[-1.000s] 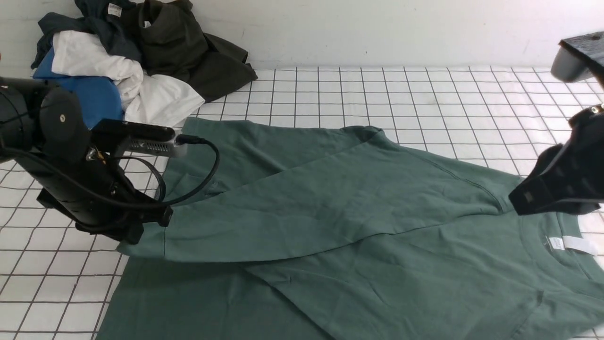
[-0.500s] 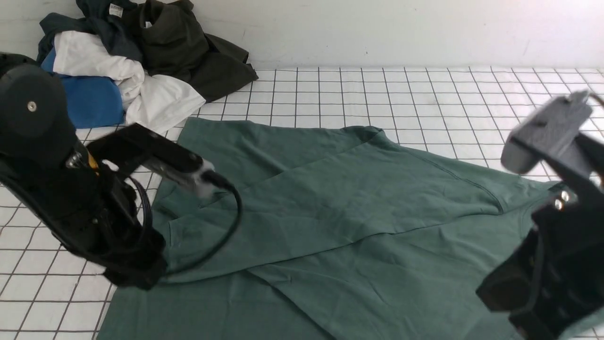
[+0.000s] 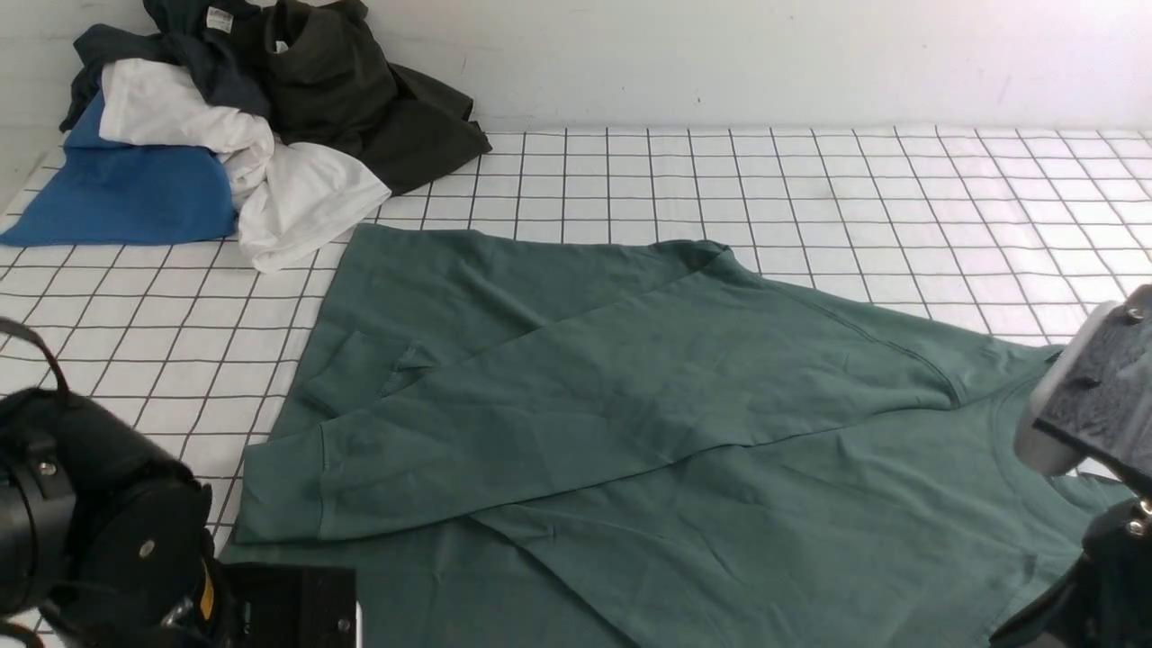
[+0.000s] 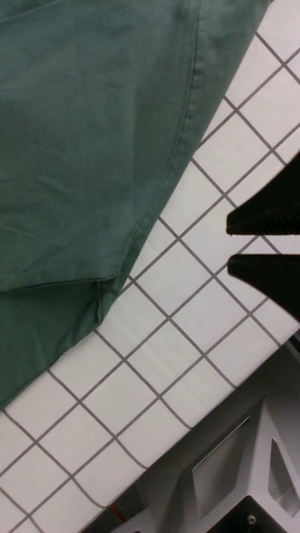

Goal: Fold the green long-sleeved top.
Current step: Use both arms simultaneously to clamp the lower edge of the clothing fabric

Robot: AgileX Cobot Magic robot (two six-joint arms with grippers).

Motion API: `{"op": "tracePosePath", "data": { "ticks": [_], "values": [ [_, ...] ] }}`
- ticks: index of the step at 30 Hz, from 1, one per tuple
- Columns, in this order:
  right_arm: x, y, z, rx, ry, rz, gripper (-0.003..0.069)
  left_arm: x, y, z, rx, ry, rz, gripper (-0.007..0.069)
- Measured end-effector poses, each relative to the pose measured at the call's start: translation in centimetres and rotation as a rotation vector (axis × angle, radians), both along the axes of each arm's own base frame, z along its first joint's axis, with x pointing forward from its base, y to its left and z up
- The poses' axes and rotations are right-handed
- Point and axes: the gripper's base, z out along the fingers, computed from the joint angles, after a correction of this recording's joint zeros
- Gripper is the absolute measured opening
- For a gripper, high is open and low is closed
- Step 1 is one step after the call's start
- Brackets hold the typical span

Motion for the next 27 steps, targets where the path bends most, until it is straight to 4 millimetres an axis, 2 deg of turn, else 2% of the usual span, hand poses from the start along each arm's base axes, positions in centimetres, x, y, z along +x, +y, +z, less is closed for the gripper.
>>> {"op": "tracePosePath", "data": {
  "ticks": [4,11,16,18,20,21,22,23,24,25,27],
  "values": [
    [0.0,0.0,0.0,-0.001,-0.001,0.001,0.0063,0.0,0.2,-0.8,0.010,-0.034,-0.009,0.0372],
    [0.0,0.0,0.0,-0.003,-0.002,0.001,0.0063,0.8,-0.1,-3.0,0.045,0.016,0.047,0.0371],
    [0.0,0.0,0.0,-0.003,-0.003,0.002,0.0063,1.0,-0.2,-3.3,0.055,0.030,0.045,0.0365],
    [0.0,0.0,0.0,-0.003,-0.003,0.002,0.0063,1.0,-0.2,-3.3,0.058,0.034,0.045,0.0328],
    [0.0,-0.1,0.0,-0.010,-0.010,0.015,0.0063,0.9,-0.1,-3.2,0.063,0.043,0.048,0.0218],
    [0.0,-0.1,0.0,-0.011,-0.010,0.016,0.0063,0.9,-0.1,-3.2,0.063,0.043,0.048,0.0208],
    [0.0,-0.1,0.0,-0.017,-0.018,0.034,0.0064,0.9,-0.1,-3.2,0.065,0.042,0.046,0.0125],
    [0.1,-0.1,0.0,-0.021,-0.022,0.045,0.0065,0.9,-0.1,-3.2,0.067,0.041,0.047,0.0076],
    [0.1,-0.1,0.0,-0.022,-0.023,0.047,0.0065,0.9,-0.1,-3.2,0.066,0.040,0.047,0.0069],
    [0.1,-0.1,0.0,-0.027,-0.030,0.067,0.0069,0.9,-0.1,-3.2,0.066,0.037,0.058,0.0021],
    [0.1,-0.1,0.0,-0.032,-0.037,0.086,0.0076,1.1,-0.2,-3.0,0.064,0.032,0.074,0.0003]
  ]
}}
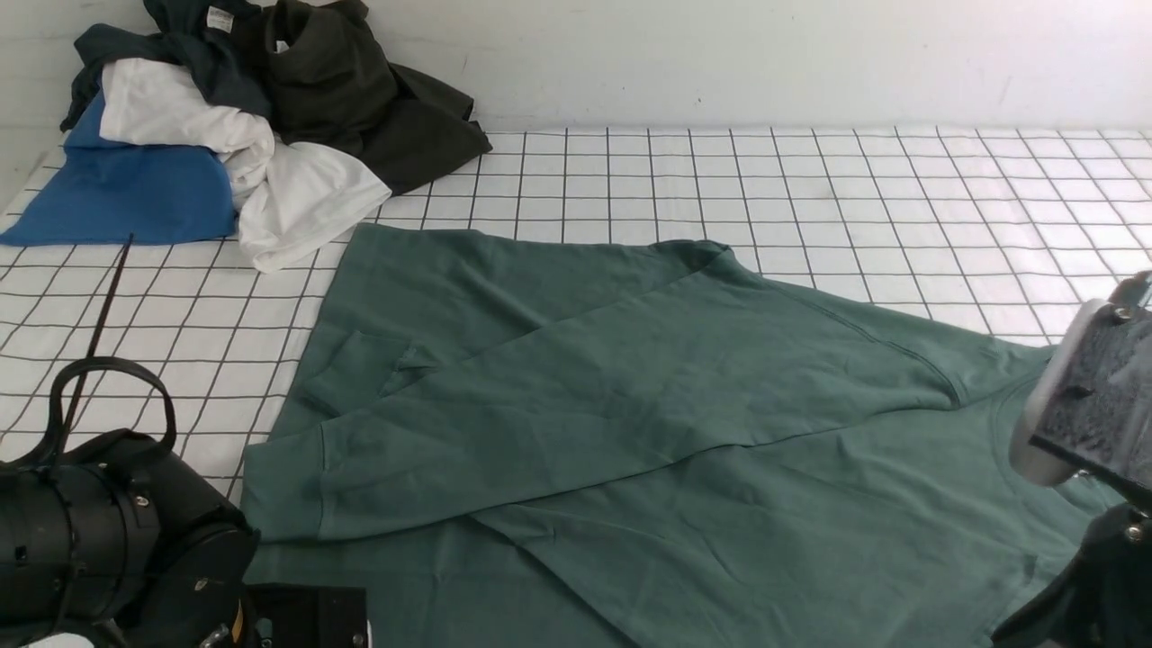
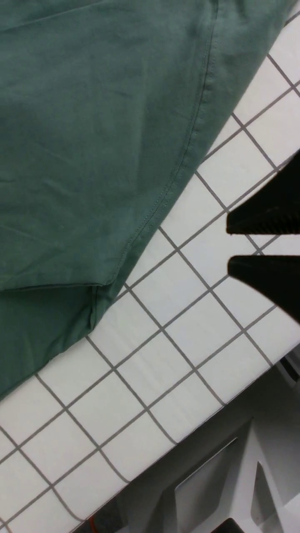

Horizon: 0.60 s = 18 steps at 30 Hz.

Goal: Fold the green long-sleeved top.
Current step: Use both arms simultaneously to clamp the lower edge of the clothing fabric

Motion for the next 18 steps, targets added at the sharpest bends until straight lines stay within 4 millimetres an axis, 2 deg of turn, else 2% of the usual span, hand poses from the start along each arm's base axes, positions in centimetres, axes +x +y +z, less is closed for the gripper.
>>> {"op": "tracePosePath", "data": {
  "ticks": [4,9,10,12,13,14,16,18],
  "values": [
    [0.0,0.0,0.0,-0.009,-0.011,0.029,0.0108,0.6,-0.2,0.8,0.006,-0.004,0.028,0.0002],
    [0.2,-0.3,0.0,-0.054,-0.046,0.063,0.0219,1.6,-0.8,2.7,0.012,0.024,0.073,0.0002],
    [0.4,-0.5,-0.1,-0.091,-0.068,0.076,0.0286,1.7,-1.1,3.4,0.010,0.045,0.092,0.0002],
    [0.9,-0.8,-0.3,-0.149,-0.090,0.085,0.0365,1.8,-1.3,3.9,0.007,0.068,0.108,0.0002],
    [0.9,-0.9,-0.4,-0.157,-0.092,0.085,0.0374,1.8,-1.3,4.0,0.006,0.071,0.111,0.0002],
    [1.4,-1.1,-1.1,-0.214,-0.094,0.091,0.0433,1.8,-1.4,4.2,0.001,0.083,0.119,0.0002],
    [1.9,-1.2,-2.1,-0.279,-0.081,0.101,0.0470,1.8,-1.5,4.3,-0.005,0.087,0.125,0.0002],
    [2.7,-1.2,-4.9,-0.380,-0.022,0.127,0.0522,1.7,-1.6,4.2,-0.014,0.094,0.132,0.0002]
  ]
}}
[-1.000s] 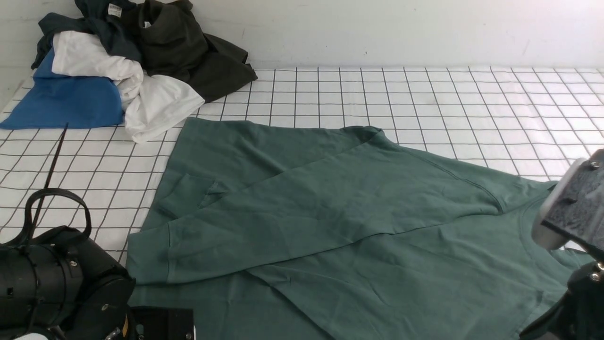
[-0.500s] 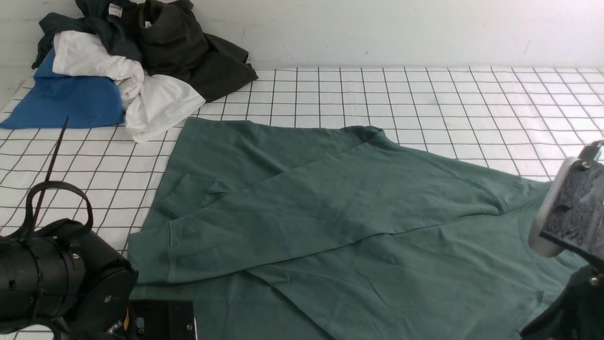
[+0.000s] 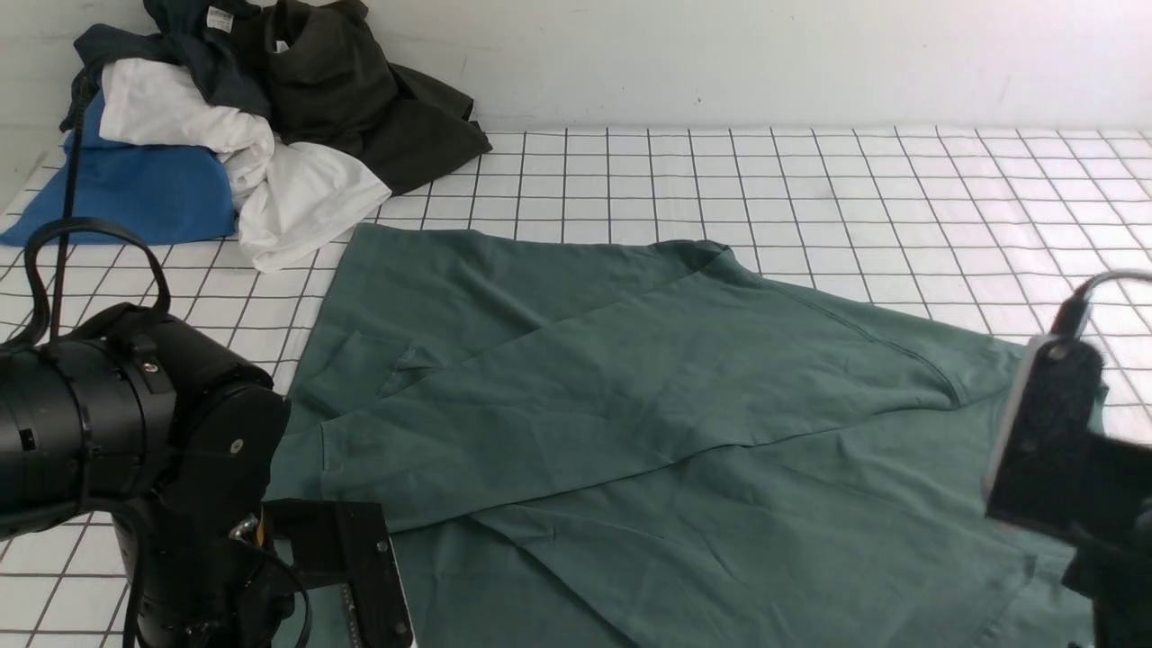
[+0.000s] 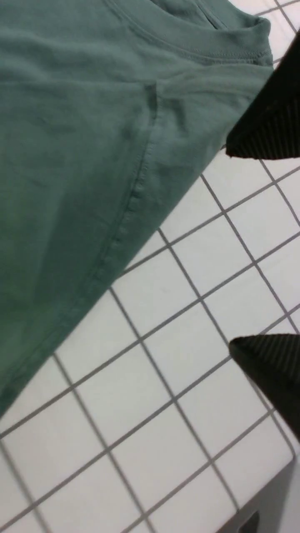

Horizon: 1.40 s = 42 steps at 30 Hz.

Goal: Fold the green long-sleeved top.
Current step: Use both arms simultaneously to clamp the lower edge of the clothing fabric

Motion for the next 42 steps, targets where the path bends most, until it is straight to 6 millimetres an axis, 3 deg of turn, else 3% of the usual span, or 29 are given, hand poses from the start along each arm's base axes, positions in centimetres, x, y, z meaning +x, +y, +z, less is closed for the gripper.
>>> {"op": "tracePosePath", "data": {
  "ticks": [6,14,22,29,42],
  "values": [
    [2.2,1.2,-4.6,-0.046,-0.010,0.071,0.0543,0.0,-0.1,0.0,-0.007,0.002,0.005,0.0002],
    [3.9,2.3,-7.4,-0.071,0.013,0.107,0.0546,0.0,-0.3,0.0,-0.028,-0.004,0.015,0.0006],
    [4.8,2.2,-9.8,-0.123,0.087,0.097,0.0545,0.0,-0.5,0.0,-0.050,-0.004,0.029,0.0011],
    [5.5,1.3,-10.1,-0.126,0.092,0.057,0.0545,-0.2,-0.4,0.0,-0.038,0.020,0.030,0.0013],
    [6.5,1.6,-11.0,-0.139,0.047,0.117,0.0546,-0.2,-0.4,0.0,-0.039,0.022,0.032,0.0013]
  ]
}}
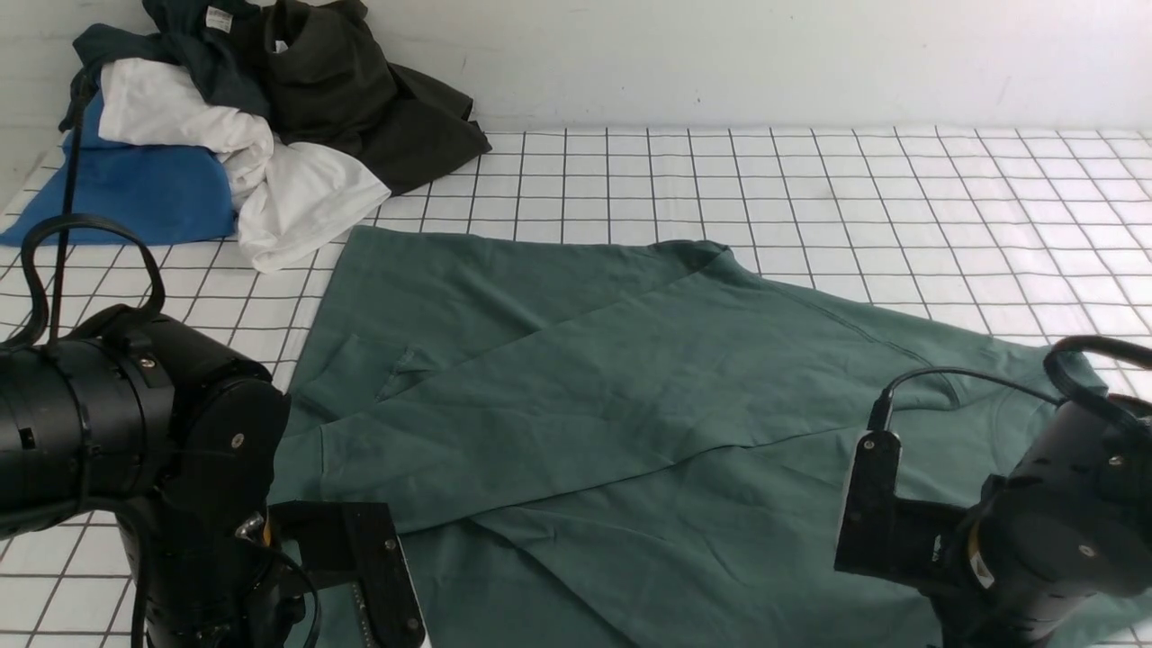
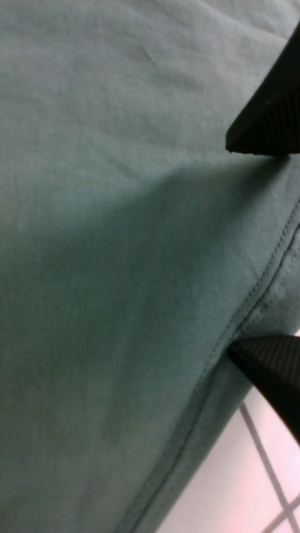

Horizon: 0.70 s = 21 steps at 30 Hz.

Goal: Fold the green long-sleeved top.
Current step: Use both arms simultaneously to clamp the lower edge of the clothing fabric, then use both arms to drag the lower edge of the fabric forward and fold it over the upper edge

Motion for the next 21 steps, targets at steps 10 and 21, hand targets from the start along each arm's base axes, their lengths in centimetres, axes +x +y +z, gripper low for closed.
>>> {"op": "tracePosePath", "data": {
  "ticks": [10,21],
  "values": [
    [-0.3,-0.1,0.0,-0.018,0.044,-0.008,0.0160,0.0,0.0,0.0,-0.001,0.000,0.001,0.0013],
    [2.2,-1.7,5.4,0.019,-0.022,-0.067,0.0007,2.5,0.2,2.9,0.012,-0.093,0.015,0.0013]
  ]
}}
